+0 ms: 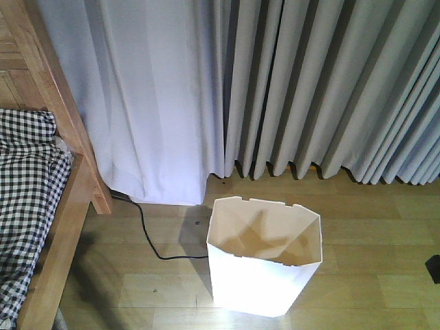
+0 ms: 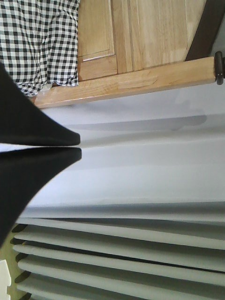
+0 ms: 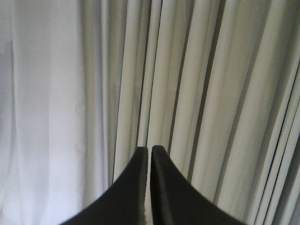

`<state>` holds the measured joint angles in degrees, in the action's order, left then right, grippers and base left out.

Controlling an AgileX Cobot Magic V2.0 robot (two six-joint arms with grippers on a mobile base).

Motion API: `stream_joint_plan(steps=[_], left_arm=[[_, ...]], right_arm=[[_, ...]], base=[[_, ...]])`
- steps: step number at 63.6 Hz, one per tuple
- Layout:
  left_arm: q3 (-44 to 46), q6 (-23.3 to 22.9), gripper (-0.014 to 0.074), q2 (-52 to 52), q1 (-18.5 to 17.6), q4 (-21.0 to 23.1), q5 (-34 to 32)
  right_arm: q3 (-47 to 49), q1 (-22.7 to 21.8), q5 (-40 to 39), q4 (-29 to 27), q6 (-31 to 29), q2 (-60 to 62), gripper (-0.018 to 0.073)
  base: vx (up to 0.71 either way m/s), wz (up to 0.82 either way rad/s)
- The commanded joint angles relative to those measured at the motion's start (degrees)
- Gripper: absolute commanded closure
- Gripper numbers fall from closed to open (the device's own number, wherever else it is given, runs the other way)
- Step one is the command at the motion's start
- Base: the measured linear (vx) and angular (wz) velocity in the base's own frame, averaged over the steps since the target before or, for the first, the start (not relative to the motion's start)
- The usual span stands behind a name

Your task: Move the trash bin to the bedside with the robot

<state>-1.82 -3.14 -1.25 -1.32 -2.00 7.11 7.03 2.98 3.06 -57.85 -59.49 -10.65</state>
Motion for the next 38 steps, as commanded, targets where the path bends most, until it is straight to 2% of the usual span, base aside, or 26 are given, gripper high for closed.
stream_joint_plan(steps=[1, 9, 13, 15, 19, 26, 30, 34, 38], left_arm=[[1.4, -0.2, 0.0603, -0.3, 0.1, 0.1, -4.2], [1.4, -0.2, 0.0603, -0.3, 0.1, 0.1, -4.2], [1.4, -0.2, 0.0603, -0.3, 0.1, 0.1, -4.2], [1.4, -0.2, 0.0603, -0.3, 0.1, 0.1, -4.2], [1.4, -0.2, 0.0603, -0.3, 0.1, 0.1, -4.2], [1.4, -0.2, 0.0603, -0.3, 0.1, 0.1, -4.2], [1.4, -0.2, 0.0603, -0.3, 0.1, 0.1, -4.2], [1.4, -0.2, 0.0603, -0.3, 0.1, 0.1, -4.2], [1.4, -0.2, 0.0603, -0.3, 0.1, 0.1, -4.2]], right_arm=[[1.5, 0.1, -2.1, 0.0, -0.6, -0.6, 0.0568], [1.5, 0.1, -2.1, -0.8, -0.4, -0.6, 0.0568], [1.5, 0.1, -1.9, 2.8, 1.9, -0.6, 0.0568], [1.5, 0.1, -2.0, 6.3, 4.9, -0.6, 0.0568], [1.5, 0.1, -2.1, 17.2, 15.5, -0.1, 0.0568], [1.5, 0.1, -2.1, 39.3, 38.6, 0.6, 0.0568], [1.5, 0.1, -2.1, 49.7, 49.0, 0.8, 0.0568], [1.5, 0.1, -2.0, 56.7, 55.3, 0.8, 0.0568], [1.5, -0.6, -1.7, 59.4, 57.8, 0.8, 0.0568]], base=[[0.00, 0.00], [0.00, 0.00], [0.00, 0.00], [0.00, 0.00], [0.00, 0.00], [0.00, 0.00], [0.00, 0.00], [0.00, 0.00], [0.00, 0.00]])
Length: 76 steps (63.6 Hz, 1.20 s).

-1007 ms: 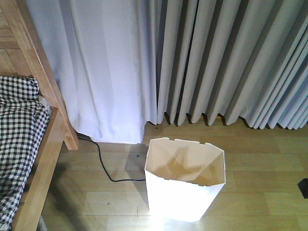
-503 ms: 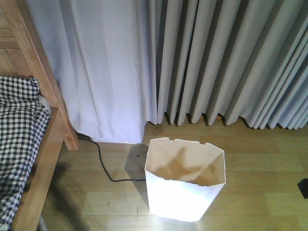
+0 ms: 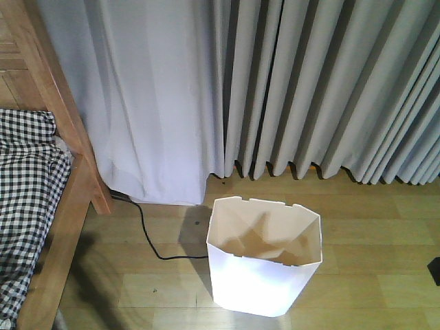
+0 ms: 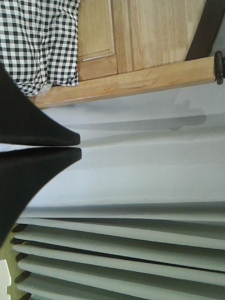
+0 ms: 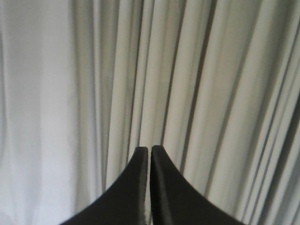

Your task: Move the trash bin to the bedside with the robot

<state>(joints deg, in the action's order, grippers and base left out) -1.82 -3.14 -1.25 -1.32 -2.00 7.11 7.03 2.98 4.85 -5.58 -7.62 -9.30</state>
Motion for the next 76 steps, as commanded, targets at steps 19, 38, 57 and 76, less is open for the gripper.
stream_joint_plan(steps=[19, 38, 57, 76], left_arm=[[1.4, -0.2, 0.0603, -0.3, 0.1, 0.1, -4.2], [1.4, -0.2, 0.0603, -0.3, 0.1, 0.1, -4.2], [1.4, -0.2, 0.0603, -0.3, 0.1, 0.1, -4.2], [1.4, -0.2, 0.0603, -0.3, 0.1, 0.1, -4.2]], right_arm=[[-5.8, -5.4, -4.8, 7.0, 7.6, 3.4, 0.0568], [-9.8, -3.2, -2.2, 8.4, 9.6, 10.7, 0.0568], [-9.8, -3.2, -2.5, 8.1, 9.8, 10.7, 0.0568], [-9.8, -3.2, -2.5, 8.1, 9.8, 10.7, 0.0568]], base=[[0.00, 0.00], [0.00, 0.00], [0.00, 0.00], [0.00, 0.00]])
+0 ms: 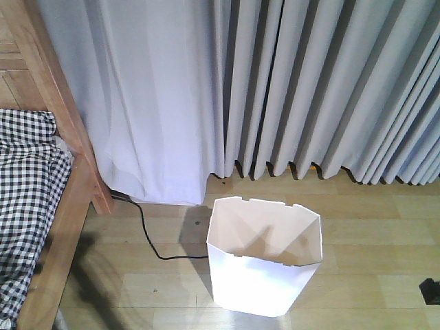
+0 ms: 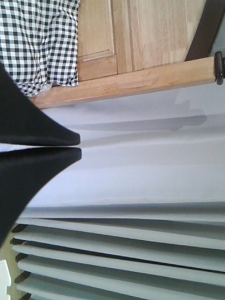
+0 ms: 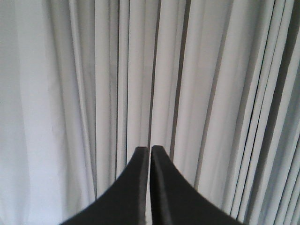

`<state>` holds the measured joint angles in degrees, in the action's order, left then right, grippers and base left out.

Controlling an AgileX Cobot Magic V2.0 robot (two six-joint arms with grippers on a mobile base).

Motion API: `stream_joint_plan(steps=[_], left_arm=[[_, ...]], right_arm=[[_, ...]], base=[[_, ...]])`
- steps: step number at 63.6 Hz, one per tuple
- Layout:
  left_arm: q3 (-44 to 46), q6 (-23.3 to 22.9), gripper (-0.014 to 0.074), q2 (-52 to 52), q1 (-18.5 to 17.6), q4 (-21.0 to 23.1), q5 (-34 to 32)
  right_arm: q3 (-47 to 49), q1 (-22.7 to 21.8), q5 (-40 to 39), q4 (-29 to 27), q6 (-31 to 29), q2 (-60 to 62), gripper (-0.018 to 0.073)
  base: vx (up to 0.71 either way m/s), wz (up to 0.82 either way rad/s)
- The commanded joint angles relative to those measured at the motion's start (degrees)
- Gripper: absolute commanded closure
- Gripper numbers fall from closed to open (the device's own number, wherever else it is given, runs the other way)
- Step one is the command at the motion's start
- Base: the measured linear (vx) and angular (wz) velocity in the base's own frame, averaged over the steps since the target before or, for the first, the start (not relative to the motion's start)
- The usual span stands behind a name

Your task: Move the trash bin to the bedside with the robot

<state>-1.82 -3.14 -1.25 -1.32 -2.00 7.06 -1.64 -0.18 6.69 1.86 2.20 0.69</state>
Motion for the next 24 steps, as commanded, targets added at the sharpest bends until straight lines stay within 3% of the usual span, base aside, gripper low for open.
stream_joint_plan(steps=[1, 24], left_arm=[[1.4, -0.2, 0.0603, -0.3, 0.1, 0.1, -4.2], [1.4, -0.2, 0.0603, -0.3, 0.1, 0.1, -4.2]], right_arm=[[-1.2, -0.1, -4.4, 0.7, 0.0, 0.7, 0.0568], [-1.2, -0.1, -4.4, 0.7, 0.0, 0.7, 0.0568]], base=[[0.00, 0.00], [0.00, 0.00]])
